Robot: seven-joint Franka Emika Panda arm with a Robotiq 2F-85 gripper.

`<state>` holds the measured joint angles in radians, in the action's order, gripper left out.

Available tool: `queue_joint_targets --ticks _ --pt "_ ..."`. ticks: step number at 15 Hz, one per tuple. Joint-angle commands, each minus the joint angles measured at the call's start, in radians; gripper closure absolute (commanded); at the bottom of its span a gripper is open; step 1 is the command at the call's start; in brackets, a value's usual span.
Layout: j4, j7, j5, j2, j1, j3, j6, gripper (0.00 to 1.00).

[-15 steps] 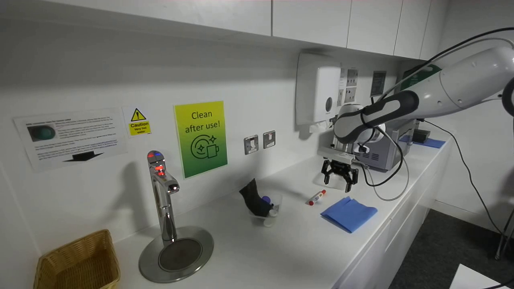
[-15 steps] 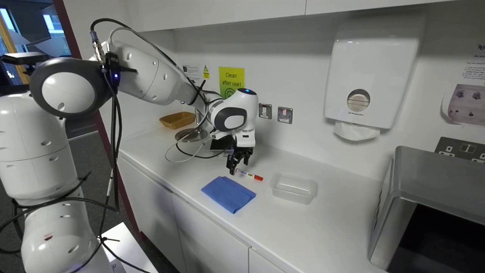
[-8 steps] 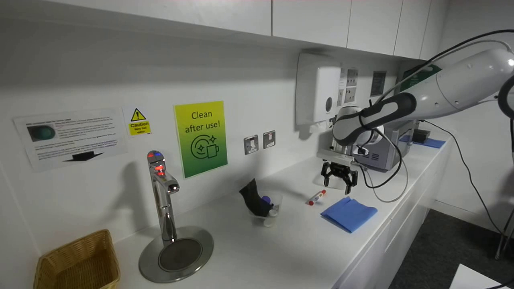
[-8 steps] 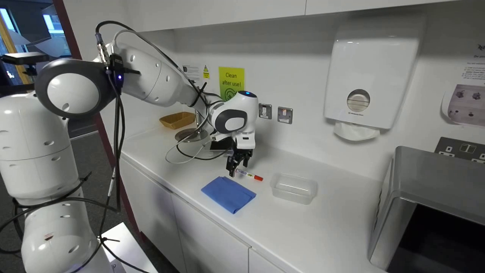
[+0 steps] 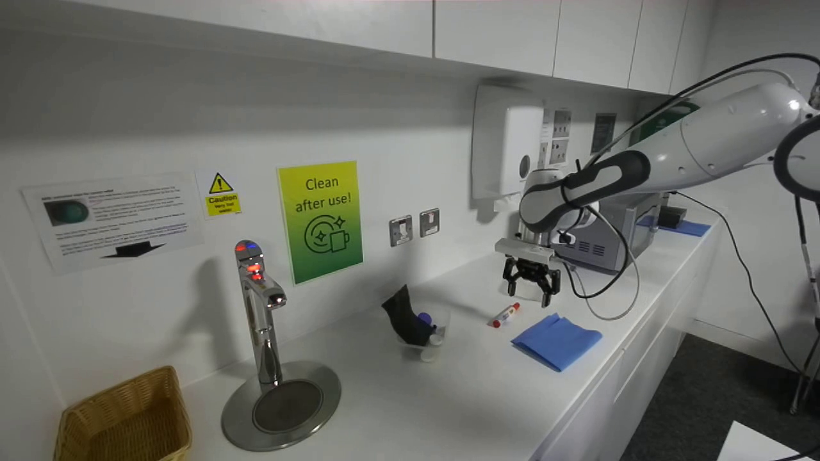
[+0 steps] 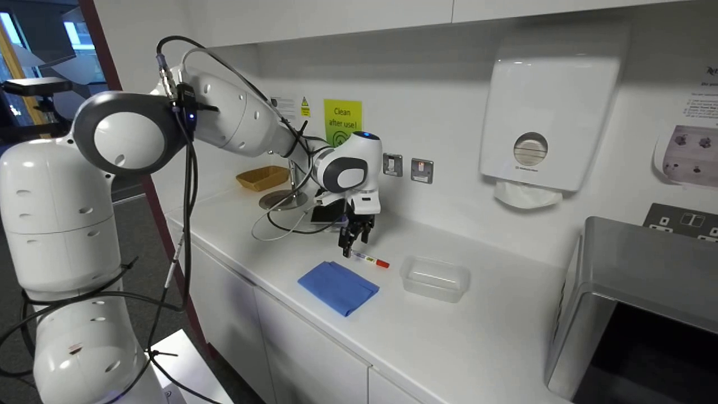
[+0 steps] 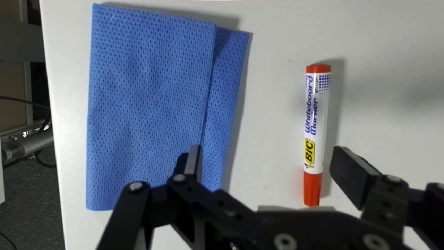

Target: Put the orange marker inside the lunchbox on the right

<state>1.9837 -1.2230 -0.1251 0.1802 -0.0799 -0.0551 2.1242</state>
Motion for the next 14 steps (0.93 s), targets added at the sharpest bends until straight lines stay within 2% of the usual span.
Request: queue_joint_targets --ticks 1,7,14 --pt "-0.125 0.010 0.024 0.072 0.015 -0.019 -0.103 0.00" --pt "-0.236 0.012 0.042 0.160 0.028 -0.022 -0.185 0.00" --pt "-0.319 0.010 0.079 0.232 0.049 -0.031 -0.217 0.00"
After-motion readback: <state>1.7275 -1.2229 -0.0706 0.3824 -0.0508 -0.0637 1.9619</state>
